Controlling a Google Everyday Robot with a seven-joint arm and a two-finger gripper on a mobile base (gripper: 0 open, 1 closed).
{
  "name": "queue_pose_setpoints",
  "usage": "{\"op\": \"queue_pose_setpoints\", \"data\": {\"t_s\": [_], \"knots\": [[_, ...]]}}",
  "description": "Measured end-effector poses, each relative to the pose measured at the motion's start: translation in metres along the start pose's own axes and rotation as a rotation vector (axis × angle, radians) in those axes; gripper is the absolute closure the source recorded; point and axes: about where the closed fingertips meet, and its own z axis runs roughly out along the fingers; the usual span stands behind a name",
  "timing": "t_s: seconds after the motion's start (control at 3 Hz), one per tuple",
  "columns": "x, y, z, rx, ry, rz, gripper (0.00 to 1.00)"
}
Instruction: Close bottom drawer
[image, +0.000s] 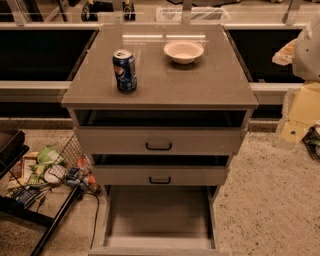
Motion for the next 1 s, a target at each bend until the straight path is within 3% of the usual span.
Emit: {"op": "queue_pose_setpoints", "data": {"t_s": [0.33, 0.67, 1.0], "knots": [[-0.001, -0.002, -0.005, 0.023, 0.004, -0.003, 0.00], [0.009, 0.018, 0.024, 0.030, 0.000, 0.013, 0.02], [0.019, 0.049, 0.069, 0.021, -0.026, 0.031, 0.23]]}}
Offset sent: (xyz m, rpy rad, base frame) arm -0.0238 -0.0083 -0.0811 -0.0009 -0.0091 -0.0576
